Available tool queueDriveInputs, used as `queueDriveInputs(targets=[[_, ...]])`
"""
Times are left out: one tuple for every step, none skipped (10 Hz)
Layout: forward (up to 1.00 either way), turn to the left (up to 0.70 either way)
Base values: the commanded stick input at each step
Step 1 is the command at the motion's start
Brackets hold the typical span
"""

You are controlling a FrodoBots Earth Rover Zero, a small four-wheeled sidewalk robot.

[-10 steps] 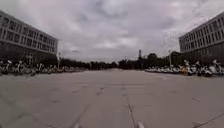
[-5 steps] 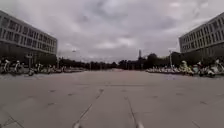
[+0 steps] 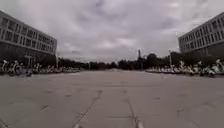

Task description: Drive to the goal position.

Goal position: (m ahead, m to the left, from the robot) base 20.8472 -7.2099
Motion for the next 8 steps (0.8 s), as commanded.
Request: queueDriveInputs(targets=[[0.45, 0.00], [0.45, 0.00], [0.45, 0.00], [0.45, 0.00], [0.45, 0.00], [0.45, 0.00], [0.45, 0.00], [0.45, 0.00]])
